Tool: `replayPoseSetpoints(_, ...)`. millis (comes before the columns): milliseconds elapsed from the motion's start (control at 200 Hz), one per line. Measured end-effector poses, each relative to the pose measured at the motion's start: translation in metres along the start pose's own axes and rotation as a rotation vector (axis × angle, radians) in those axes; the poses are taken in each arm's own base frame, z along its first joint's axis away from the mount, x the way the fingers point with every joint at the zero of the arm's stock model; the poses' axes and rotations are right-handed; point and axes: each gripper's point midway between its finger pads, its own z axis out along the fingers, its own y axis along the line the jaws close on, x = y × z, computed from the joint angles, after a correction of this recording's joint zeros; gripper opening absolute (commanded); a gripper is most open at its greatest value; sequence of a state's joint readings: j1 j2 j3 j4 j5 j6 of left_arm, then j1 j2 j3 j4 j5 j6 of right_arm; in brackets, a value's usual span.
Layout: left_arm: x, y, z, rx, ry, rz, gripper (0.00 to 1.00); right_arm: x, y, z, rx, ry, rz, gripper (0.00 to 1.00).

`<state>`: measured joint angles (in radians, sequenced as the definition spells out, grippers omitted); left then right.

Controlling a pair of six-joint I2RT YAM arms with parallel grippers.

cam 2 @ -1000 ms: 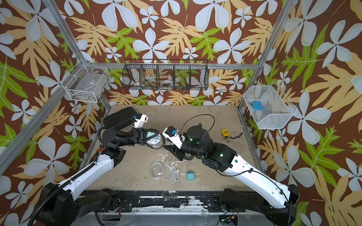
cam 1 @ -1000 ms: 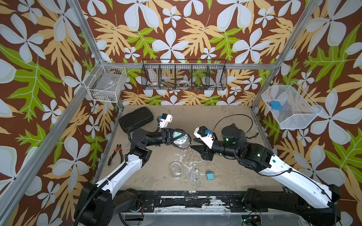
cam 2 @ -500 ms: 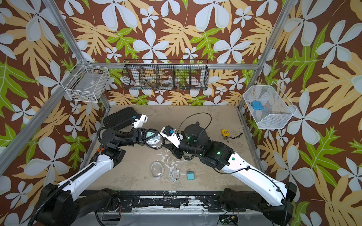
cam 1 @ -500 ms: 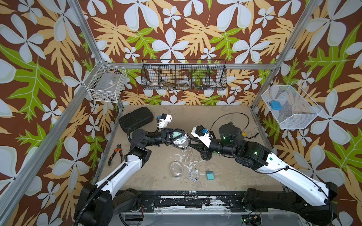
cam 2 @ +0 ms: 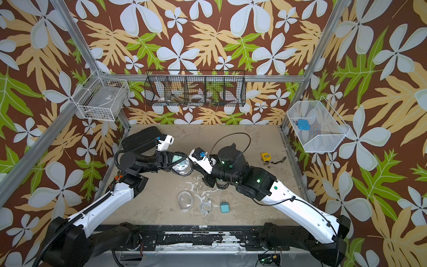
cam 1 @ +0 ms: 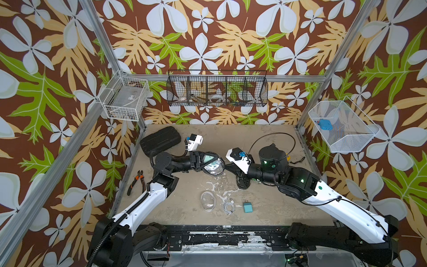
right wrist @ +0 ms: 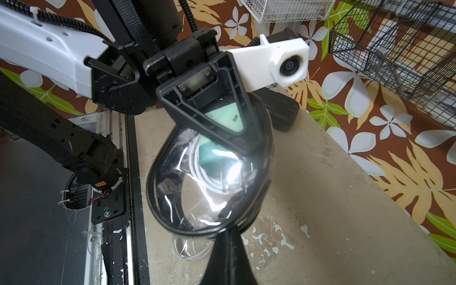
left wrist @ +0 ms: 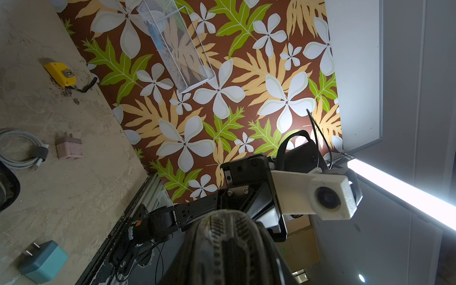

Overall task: Pack away charging kits
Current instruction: Zip the zipper on the storage bag.

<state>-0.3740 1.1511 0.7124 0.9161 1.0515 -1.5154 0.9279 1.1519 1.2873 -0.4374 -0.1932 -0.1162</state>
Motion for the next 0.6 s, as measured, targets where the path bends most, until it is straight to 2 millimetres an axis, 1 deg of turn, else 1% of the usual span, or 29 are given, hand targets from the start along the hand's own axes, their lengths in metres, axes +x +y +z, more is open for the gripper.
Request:
replayPoseSetpoints(185,0.0,-0.001,0.0,0.001,-0.005,0.002,0.02,-0.005,-0.011,-0.003,0.066,-0.013,0.004,0.0)
replayPoseSetpoints(330,0.001,0.002,-0.001,-0.003,-0.009,-0.004,0.02,-0.006,-0.015,-0.002,0.088,-0.014,0.008,0.0)
replayPoseSetpoints(510,0.004,0.006,-0.001,-0.008,-0.007,-0.013,0.0,-0.004,-0.016,0.005,0.086,-0.002,0.02,0.0)
replayPoseSetpoints(601,0.007,0.01,0.001,-0.008,-0.008,-0.015,0.0,0.001,-0.016,0.01,0.081,0.029,0.028,0.0)
